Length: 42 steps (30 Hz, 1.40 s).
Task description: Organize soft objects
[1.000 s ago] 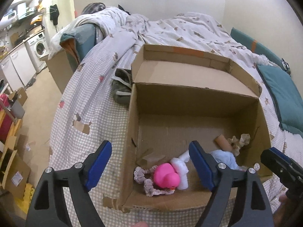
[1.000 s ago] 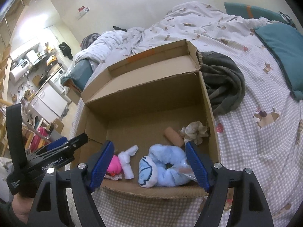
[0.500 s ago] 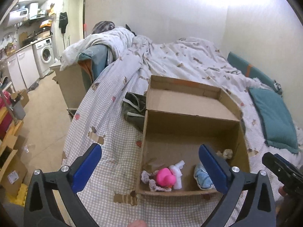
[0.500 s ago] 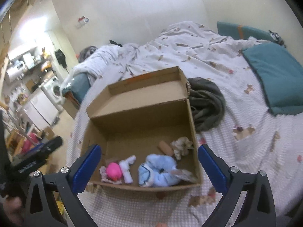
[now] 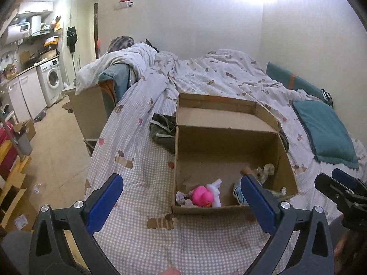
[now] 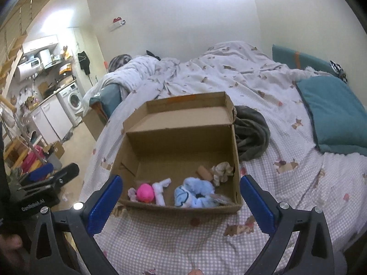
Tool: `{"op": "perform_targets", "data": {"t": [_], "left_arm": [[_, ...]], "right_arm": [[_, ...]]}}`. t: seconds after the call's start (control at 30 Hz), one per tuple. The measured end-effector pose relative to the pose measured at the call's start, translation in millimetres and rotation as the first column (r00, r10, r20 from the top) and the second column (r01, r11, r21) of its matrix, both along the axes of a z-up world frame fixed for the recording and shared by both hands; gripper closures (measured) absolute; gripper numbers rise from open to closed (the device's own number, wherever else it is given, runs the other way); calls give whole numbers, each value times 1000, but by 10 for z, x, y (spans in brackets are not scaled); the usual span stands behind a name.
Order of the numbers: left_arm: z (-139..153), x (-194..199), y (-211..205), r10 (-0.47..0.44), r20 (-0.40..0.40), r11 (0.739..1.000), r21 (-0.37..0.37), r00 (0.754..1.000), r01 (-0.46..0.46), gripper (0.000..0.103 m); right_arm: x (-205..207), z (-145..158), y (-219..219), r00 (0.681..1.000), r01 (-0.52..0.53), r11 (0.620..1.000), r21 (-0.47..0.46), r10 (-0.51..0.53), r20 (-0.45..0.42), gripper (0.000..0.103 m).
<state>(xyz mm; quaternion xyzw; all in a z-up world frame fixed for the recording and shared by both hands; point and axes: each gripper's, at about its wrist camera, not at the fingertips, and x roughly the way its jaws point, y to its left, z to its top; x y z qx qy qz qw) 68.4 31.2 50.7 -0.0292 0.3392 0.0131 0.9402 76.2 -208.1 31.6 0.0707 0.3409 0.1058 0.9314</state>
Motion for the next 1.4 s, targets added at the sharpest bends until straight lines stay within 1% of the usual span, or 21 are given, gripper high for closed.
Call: {"op": "perform_targets", "data": {"t": [0.17, 0.23, 0.33, 0.5, 0.67, 0.93, 1.1, 1.4], "left_arm": [[-133, -51, -14, -3, -21, 1000, -25, 1000, 2, 1], [-164, -74, -64, -15, -7, 1000, -7, 1000, 15, 1], [-185, -58, -139, -30, -2, 999, 14, 1000, 30, 1], [-204, -70, -186, -48, 0, 999, 18, 999, 48, 1], [-212, -66, -157, -43, -6, 999, 4, 999, 43, 1], [-245, -76, -164, -55, -28, 998, 1, 998, 55, 1], [-248, -74, -159, -53, -25, 999, -6, 998, 53, 1], [-250, -72, -157, -54, -26, 999, -4, 998, 54, 1]], "right_arm": [[-93, -182, -19, 1000, 3, 999, -42, -2, 7, 0], [-71, -234, -21, 1000, 8, 999, -41, -8, -17, 0], [-67, -218, -28, 1000, 16, 999, -33, -16, -3, 0], [-58, -220, -50, 1000, 19, 1000, -16, -20, -18, 0], [-38, -242, -55, 999, 32, 999, -17, -32, -25, 0], [-27, -272, -44, 999, 41, 999, -34, -42, -29, 0], [-42, -270, -17, 999, 38, 998, -49, -40, -21, 0], [-34, -275, -18, 999, 39, 998, -49, -40, -25, 0]]}}
